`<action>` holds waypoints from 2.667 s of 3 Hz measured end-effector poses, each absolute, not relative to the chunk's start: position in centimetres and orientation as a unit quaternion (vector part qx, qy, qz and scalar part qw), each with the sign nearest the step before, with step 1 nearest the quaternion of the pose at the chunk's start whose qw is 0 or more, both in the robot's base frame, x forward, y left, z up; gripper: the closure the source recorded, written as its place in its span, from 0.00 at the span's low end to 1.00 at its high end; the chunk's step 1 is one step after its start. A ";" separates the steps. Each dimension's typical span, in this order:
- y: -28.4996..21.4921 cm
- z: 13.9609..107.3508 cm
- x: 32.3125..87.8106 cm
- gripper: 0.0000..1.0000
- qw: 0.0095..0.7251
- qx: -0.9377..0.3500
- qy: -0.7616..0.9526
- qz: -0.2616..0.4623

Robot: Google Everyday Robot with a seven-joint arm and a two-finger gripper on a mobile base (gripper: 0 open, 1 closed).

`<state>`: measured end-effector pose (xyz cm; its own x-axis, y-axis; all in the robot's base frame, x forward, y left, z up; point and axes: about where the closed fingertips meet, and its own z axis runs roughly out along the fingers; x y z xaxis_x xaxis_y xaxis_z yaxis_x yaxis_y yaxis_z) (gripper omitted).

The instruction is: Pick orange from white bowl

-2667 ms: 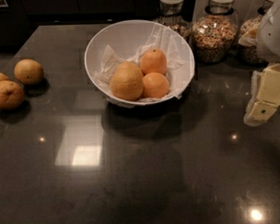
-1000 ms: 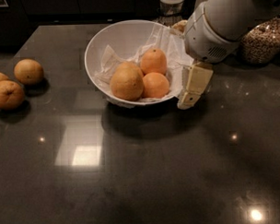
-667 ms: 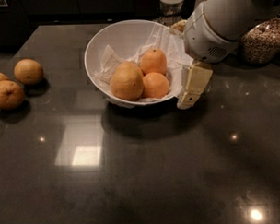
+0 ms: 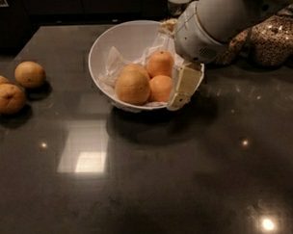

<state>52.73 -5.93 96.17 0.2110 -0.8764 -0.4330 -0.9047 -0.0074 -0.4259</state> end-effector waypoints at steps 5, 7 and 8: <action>0.1 96.2 54.4 0.00 0.371 -0.709 0.583 0.138; 0.1 96.2 54.4 0.22 0.371 -0.709 0.583 0.138; 0.1 96.2 54.4 0.33 0.371 -0.710 0.583 0.138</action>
Offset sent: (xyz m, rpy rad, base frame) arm 0.0310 0.0603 0.0176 0.3739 0.1097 0.1993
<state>54.36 0.10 96.20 0.2819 -0.7250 -0.6284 -0.9298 -0.0449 -0.3653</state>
